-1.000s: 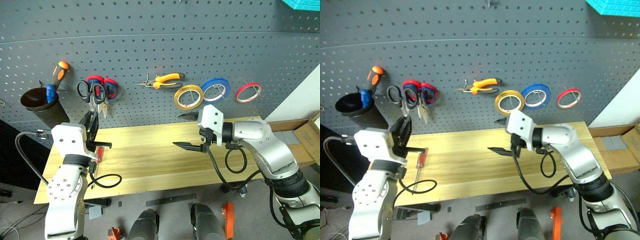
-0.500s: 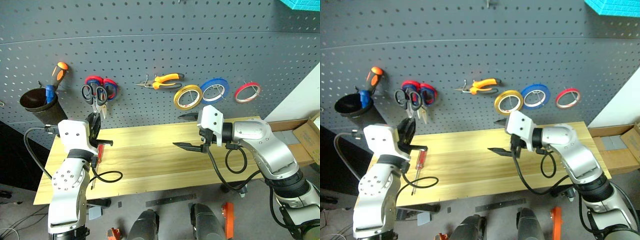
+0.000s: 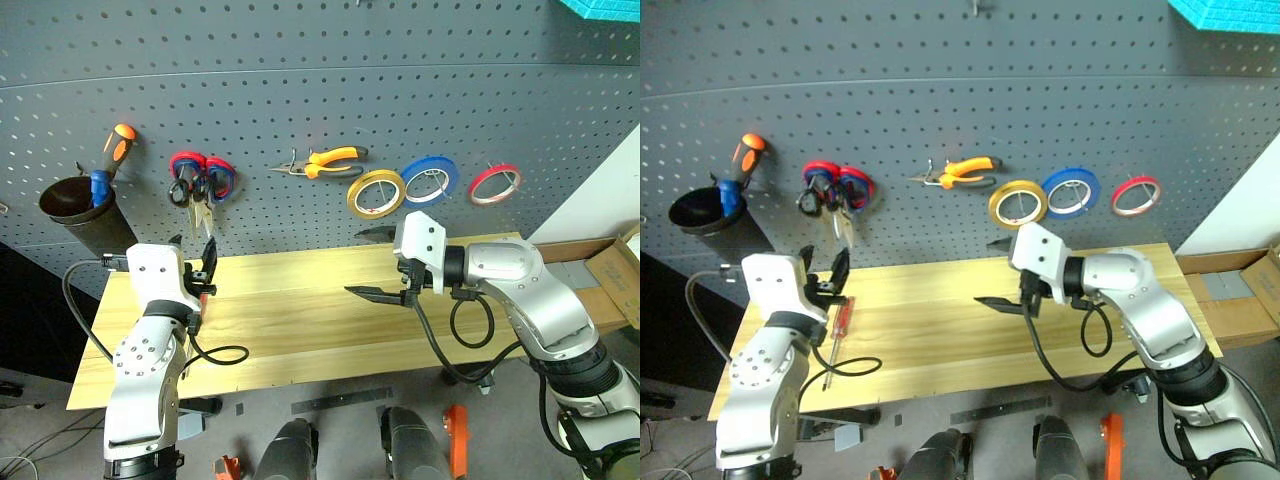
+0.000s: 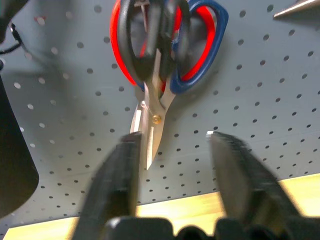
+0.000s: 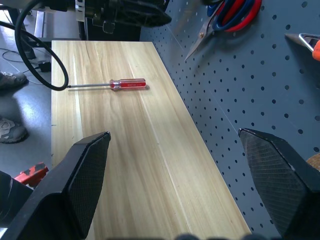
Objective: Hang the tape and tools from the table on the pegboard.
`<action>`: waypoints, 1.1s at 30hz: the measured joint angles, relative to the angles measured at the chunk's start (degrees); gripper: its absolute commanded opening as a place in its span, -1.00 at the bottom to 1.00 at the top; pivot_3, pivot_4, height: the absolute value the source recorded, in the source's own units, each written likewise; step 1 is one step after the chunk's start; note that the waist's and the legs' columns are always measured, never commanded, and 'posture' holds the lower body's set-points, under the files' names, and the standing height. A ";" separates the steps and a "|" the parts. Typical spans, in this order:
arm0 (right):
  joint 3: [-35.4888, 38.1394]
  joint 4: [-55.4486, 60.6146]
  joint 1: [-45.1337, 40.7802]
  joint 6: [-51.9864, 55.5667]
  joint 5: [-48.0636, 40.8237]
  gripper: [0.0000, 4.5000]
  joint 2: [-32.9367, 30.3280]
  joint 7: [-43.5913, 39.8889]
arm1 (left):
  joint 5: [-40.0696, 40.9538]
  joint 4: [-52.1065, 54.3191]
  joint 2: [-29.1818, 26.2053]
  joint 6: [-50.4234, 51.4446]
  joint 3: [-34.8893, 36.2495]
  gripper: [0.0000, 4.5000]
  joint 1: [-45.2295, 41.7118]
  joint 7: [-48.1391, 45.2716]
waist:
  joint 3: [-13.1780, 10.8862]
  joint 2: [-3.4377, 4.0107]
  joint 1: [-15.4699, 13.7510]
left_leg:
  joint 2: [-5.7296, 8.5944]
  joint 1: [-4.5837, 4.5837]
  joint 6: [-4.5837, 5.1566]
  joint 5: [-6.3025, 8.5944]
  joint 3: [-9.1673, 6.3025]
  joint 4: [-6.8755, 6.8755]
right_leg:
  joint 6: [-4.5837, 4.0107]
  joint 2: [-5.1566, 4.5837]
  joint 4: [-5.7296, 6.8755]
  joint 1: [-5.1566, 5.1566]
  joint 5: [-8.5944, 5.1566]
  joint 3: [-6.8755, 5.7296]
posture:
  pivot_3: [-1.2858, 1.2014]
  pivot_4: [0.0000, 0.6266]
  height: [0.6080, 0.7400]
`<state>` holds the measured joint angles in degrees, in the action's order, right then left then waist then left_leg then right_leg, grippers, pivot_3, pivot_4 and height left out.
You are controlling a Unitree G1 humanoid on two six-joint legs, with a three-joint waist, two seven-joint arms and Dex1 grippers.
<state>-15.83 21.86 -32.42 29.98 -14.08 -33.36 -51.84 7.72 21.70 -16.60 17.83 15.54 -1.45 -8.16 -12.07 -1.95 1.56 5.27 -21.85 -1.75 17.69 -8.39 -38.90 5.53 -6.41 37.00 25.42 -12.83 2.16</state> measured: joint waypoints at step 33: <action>-13.55 -0.25 -5.63 29.30 2.72 0.89 21.11 24.81 | 4.03 -41.23 -14.83 25.79 1.37 0.97 -14.91 -10.18 | -0.95 0.29 1.10 | -0.07 0.03 -0.03 0.05 -0.19 0.06 | -0.06 0.08 0.04 0.09 0.03 -0.05 | -0.03 -0.01 1.00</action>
<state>-29.38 21.62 -38.05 59.28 -11.35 -12.25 -27.03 11.75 -19.53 -31.43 43.63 16.91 -16.36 -18.34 -13.02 -1.66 2.66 5.20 -21.82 -1.78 17.73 -8.58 -38.84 5.47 -6.33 37.03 25.51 -12.80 2.11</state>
